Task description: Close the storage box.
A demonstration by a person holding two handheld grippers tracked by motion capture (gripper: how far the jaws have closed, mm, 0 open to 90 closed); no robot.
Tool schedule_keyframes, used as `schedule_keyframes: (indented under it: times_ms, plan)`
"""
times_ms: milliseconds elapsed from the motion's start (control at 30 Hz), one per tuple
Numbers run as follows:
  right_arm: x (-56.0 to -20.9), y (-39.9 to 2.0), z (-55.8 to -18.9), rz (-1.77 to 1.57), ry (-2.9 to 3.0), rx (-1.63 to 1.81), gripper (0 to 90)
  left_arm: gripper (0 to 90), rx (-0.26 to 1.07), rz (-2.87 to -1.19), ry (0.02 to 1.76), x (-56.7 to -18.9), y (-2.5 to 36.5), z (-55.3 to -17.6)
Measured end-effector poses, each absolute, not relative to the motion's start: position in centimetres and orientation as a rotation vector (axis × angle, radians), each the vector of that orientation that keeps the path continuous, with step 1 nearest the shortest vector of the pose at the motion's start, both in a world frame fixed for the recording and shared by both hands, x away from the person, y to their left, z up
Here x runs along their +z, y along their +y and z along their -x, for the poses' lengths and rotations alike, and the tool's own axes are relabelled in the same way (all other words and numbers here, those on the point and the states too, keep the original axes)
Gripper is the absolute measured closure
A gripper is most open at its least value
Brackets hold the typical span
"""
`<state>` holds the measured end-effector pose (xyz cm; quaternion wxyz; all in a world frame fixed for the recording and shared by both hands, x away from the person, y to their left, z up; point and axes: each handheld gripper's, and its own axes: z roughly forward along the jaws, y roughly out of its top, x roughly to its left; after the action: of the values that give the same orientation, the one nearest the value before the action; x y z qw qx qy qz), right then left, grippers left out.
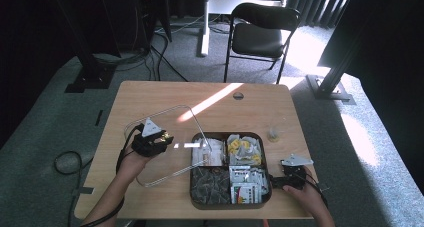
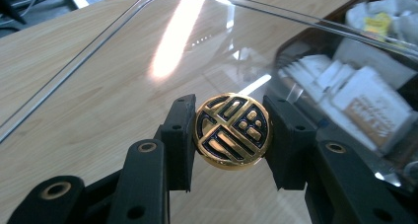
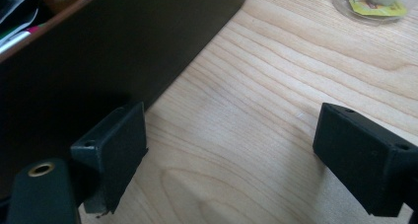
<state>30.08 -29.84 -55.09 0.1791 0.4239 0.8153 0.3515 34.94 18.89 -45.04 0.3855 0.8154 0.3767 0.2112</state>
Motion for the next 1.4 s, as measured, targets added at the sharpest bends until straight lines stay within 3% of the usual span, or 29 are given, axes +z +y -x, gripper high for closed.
schedule_keyframes:
  times_ms: [1400]
  plan:
    - [-55.1,-29.8,-30.1,-1.199,2.304,0.994,12.4,58.8,0.385,-2.162,0.633,-44.1,10.7,-32.3]
